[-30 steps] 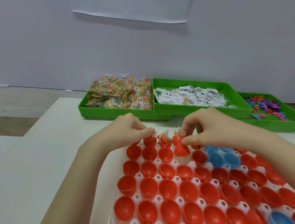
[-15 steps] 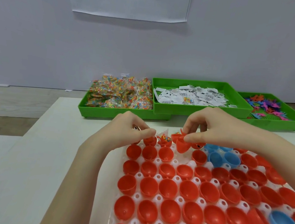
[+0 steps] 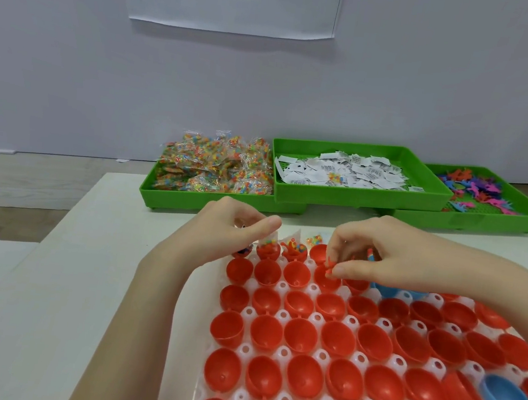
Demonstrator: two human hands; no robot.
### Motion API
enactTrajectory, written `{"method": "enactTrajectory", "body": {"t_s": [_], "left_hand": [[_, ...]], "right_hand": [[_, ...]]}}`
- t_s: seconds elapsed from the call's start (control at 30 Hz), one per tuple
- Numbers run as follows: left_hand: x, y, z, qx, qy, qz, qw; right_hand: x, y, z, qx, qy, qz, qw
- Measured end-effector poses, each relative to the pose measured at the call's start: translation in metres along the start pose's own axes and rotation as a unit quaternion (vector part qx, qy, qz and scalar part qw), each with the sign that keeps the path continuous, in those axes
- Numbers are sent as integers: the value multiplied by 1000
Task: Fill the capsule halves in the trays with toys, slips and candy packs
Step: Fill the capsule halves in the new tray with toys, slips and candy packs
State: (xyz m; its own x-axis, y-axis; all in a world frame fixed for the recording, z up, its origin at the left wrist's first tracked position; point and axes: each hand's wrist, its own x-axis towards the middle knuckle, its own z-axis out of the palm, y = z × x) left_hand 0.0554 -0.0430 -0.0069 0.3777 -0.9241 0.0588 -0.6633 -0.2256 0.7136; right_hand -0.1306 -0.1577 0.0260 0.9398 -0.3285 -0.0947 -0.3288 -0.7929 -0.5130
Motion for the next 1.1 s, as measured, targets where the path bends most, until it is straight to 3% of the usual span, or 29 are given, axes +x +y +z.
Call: {"method": "enactTrajectory", "body": {"t_s": [0.1, 0.17, 0.33, 0.53, 0.7, 0.9, 1.1], "left_hand": [[0, 3, 0, 3, 38, 26, 999], [1, 8, -1, 6, 84, 53, 995], [-1, 29, 2, 15, 104, 100, 989], [-2, 26, -1, 25, 110, 96, 989], [-2, 19, -6, 21, 151, 91, 984], [-2, 14, -8, 12, 195, 89, 977], [0, 12, -7, 17, 205, 86, 975]], "right_hand": [[3, 0, -4, 19, 109, -8, 994], [10, 2, -7, 26, 142, 13, 989], [27, 5, -3, 22, 107, 54, 992], [39, 7, 1, -20, 60, 75, 995], [52, 15, -9, -38, 143, 63, 987], [75, 20, -8, -115, -28, 73, 990], [87, 21, -2, -201, -73, 61, 975]]}}
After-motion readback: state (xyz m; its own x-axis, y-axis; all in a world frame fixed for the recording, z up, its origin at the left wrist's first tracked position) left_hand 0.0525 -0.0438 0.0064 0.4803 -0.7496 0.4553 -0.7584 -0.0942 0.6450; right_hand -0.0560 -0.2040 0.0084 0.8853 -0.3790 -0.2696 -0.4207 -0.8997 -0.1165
